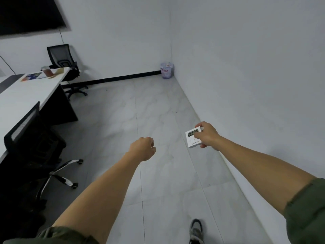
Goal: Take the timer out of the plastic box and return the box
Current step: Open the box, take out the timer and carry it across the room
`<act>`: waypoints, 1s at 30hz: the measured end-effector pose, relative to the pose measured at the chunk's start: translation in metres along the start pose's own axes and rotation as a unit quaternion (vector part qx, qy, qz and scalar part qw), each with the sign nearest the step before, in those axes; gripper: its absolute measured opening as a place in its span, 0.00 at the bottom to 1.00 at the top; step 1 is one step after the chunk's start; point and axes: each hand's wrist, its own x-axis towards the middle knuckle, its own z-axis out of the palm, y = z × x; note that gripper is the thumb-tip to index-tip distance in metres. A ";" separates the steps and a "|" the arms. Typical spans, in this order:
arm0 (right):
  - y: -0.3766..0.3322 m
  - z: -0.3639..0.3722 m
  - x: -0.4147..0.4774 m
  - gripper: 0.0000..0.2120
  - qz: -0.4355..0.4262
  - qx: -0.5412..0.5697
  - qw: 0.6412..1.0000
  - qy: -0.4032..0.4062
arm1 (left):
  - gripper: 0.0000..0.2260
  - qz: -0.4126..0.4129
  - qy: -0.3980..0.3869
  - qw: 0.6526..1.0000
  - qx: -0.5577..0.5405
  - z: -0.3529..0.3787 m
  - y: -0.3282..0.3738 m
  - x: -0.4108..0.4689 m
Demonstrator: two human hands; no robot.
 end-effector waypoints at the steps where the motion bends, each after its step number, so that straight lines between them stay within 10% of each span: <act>1: -0.005 -0.001 0.025 0.15 -0.001 -0.002 1.000 -0.007 | 0.13 -0.005 0.001 1.000 -0.001 -0.004 0.002 0.023; 30: -0.277 0.062 0.627 0.15 -0.031 -0.027 0.999 -0.009 | 0.14 -0.036 0.004 0.999 -0.018 -0.194 -0.122 0.638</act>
